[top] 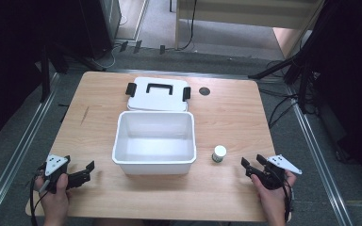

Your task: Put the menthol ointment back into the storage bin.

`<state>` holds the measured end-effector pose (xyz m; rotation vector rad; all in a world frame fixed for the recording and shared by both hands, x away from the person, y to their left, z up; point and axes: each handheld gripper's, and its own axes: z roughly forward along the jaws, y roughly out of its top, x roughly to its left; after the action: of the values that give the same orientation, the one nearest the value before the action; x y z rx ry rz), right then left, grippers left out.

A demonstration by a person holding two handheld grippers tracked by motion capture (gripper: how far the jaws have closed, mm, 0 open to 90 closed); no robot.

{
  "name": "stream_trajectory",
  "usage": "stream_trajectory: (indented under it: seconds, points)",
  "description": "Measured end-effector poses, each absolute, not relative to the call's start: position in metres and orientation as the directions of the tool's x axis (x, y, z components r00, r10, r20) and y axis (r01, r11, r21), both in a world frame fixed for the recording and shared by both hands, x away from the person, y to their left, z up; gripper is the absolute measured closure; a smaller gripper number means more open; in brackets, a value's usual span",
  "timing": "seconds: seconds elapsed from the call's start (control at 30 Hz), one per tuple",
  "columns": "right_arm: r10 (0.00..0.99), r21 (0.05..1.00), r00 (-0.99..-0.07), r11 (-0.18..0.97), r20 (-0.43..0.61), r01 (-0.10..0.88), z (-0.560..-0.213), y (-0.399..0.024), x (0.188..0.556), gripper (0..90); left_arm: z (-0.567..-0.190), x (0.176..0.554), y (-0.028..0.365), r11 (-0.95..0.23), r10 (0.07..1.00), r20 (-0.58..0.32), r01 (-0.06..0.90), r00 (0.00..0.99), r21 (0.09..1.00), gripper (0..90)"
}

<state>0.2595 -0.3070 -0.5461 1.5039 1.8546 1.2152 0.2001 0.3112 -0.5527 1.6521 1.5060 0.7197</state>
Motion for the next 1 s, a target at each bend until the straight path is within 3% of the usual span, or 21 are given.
stream_trajectory:
  seconds: [0.23,0.27,0.33,0.5,0.53,0.57,0.67,1.0]
  points:
    - [0.933,0.784,-0.323,0.077,0.161,0.616,-0.529,-0.295,0.266,32.6,-0.553,0.199,0.312,0.005,0.984,-0.103,0.550,0.148,0.835,7.5]
    - [0.935,0.750,-0.338,0.145,0.110,0.645,-0.523,-0.288,0.270,33.0,-0.553,0.200,0.313,0.008,0.983,-0.107,0.554,0.146,0.832,7.5]
    - [0.927,0.728,-0.359,0.174,0.106,0.663,-0.519,-0.284,0.272,33.2,-0.553,0.200,0.313,0.007,0.983,-0.108,0.554,0.149,0.832,7.5]
    - [0.877,0.558,-0.480,0.385,0.027,0.735,-0.502,-0.257,0.289,32.0,-0.553,0.201,0.312,-0.001,0.983,-0.103,0.560,0.153,0.828,7.5]
    - [0.877,0.558,-0.480,0.385,0.027,0.735,-0.502,-0.257,0.289,32.0,-0.553,0.201,0.312,-0.001,0.983,-0.103,0.560,0.153,0.828,7.5]
    - [0.853,0.495,-0.522,0.451,0.008,0.743,-0.498,-0.247,0.295,30.1,-0.553,0.202,0.311,-0.010,0.983,-0.095,0.562,0.157,0.827,7.5]
    - [0.828,0.414,-0.560,0.507,0.007,0.755,-0.494,-0.233,0.304,29.2,-0.553,0.202,0.311,-0.012,0.983,-0.092,0.562,0.156,0.827,7.5]
    - [0.803,0.298,-0.596,0.570,-0.006,0.766,-0.483,-0.200,0.324,26.2,-0.553,0.201,0.311,-0.012,0.983,-0.093,0.562,0.158,0.827,7.5]
